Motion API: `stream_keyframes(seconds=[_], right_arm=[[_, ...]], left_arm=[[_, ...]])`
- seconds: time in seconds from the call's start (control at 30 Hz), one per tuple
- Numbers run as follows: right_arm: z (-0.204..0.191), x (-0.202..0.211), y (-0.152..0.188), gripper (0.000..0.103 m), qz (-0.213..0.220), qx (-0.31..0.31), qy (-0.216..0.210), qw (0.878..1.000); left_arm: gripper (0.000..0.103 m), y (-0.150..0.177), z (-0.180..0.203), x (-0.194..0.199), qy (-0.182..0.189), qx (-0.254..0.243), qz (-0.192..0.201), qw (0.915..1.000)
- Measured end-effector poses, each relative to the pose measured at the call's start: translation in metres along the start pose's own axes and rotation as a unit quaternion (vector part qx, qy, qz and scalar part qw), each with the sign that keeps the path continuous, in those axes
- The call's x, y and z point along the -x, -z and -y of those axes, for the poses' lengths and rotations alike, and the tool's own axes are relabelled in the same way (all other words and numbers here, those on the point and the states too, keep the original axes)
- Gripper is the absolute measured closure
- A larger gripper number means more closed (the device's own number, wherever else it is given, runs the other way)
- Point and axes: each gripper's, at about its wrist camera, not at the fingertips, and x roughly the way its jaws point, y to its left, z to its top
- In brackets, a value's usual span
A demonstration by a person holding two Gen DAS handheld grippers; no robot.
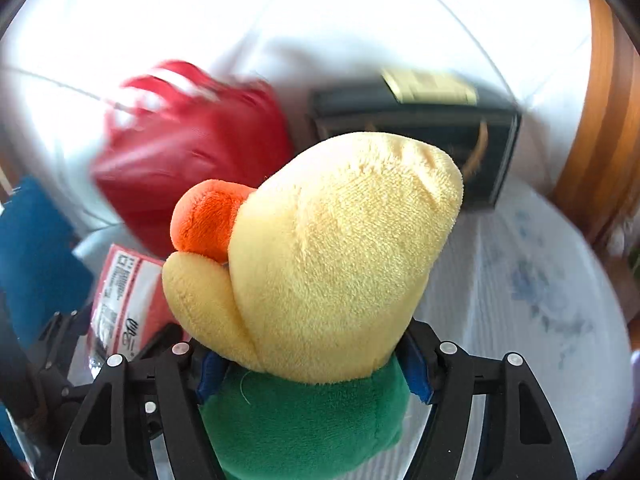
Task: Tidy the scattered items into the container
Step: 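Carry the tissue pack and duck plush over the blue crate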
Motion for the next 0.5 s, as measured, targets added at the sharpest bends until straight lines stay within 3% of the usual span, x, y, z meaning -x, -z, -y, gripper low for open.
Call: stream_keyframes(seconds=[0.27,0.5], right_arm=[[-0.113,0.110,-0.001,0.032,0.057,0.068,-0.073,0.993],[-0.263,0.179,0.000,0.032,0.093,0.137,-0.148,0.975]], left_arm=[[0.016,0.002,-0.080,0.158,-0.074,0.041,0.050,0.9952],[0.016,0.022,-0.198,0.288,-0.166,0.084,0.091,0.9783]])
